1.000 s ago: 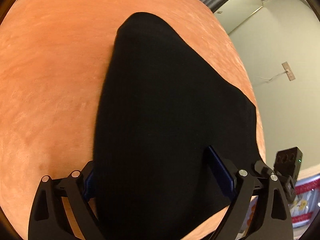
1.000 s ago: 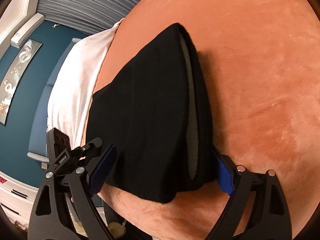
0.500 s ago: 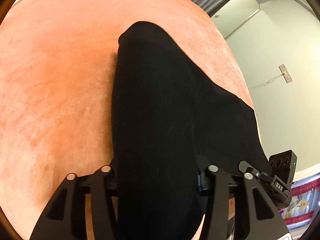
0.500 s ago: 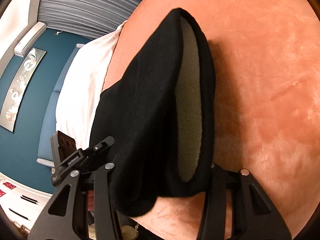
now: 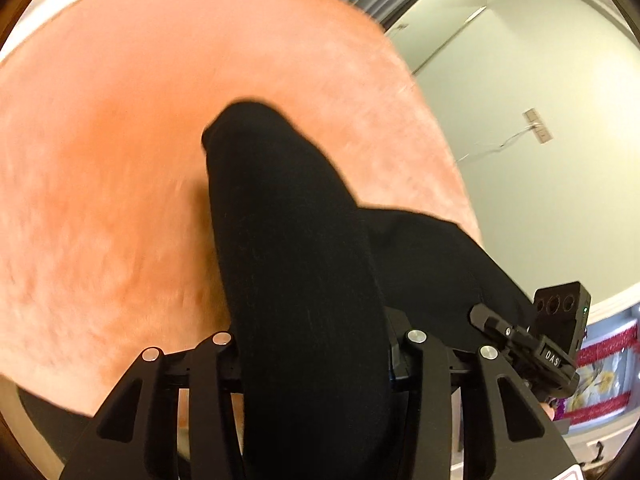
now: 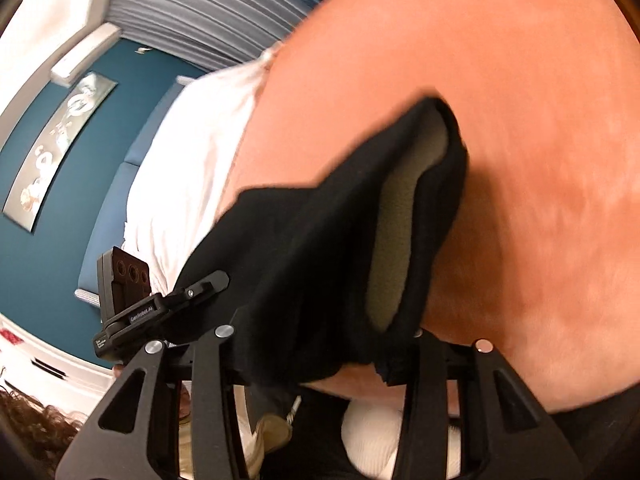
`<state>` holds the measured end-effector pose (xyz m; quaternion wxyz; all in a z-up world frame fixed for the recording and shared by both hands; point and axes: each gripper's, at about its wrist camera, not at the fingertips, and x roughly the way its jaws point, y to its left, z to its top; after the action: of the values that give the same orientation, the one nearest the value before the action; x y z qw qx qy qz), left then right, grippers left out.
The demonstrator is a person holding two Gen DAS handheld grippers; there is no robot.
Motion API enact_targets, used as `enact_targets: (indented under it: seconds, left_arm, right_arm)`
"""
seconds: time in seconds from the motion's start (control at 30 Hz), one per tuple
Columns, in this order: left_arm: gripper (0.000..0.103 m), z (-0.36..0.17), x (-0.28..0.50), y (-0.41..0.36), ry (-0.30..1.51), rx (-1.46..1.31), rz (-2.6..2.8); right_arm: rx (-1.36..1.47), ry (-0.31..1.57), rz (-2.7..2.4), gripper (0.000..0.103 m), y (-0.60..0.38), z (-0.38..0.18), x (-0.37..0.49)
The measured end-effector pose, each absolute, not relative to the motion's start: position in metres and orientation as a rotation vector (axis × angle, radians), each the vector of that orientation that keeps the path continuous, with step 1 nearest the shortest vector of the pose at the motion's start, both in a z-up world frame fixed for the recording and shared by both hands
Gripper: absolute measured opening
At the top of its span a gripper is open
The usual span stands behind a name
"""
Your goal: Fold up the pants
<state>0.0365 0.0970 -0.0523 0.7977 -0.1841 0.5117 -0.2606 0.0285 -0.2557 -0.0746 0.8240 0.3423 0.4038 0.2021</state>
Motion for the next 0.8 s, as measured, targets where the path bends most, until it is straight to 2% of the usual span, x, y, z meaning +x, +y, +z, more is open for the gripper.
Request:
enact_targets:
  seconds: [0.23, 0.4, 0.53, 0.63, 0.8]
  left_arm:
    - [0.040, 0.043, 0.088, 0.081, 0.789, -0.298, -0.580]
    - [0.041, 0.056, 0.152, 0.074, 0.672, -0.282, -0.564]
    - [0.041, 0.030, 0.214, 0.076, 0.663, -0.268, -0.530]
    - [0.041, -0.011, 0.254, 0.078, 0.702, -0.257, -0.500]
    - [0.043, -0.100, 0.297, 0.083, 0.897, -0.273, -0.446]
  right_arm:
    - [0.616, 0.611, 0.473, 0.039, -0.259, 0.003, 0.098]
    - [0.636, 0.521, 0.468, 0.040, -0.264, 0.007, 0.177]
    - [0.661, 0.538, 0.439, 0.040, -0.264, -0.031, 0.244]
    - [0.687, 0.608, 0.412, 0.040, -0.269, -0.075, 0.282]
    - [0.728, 0.768, 0.365, 0.041, -0.271, -0.167, 0.307]
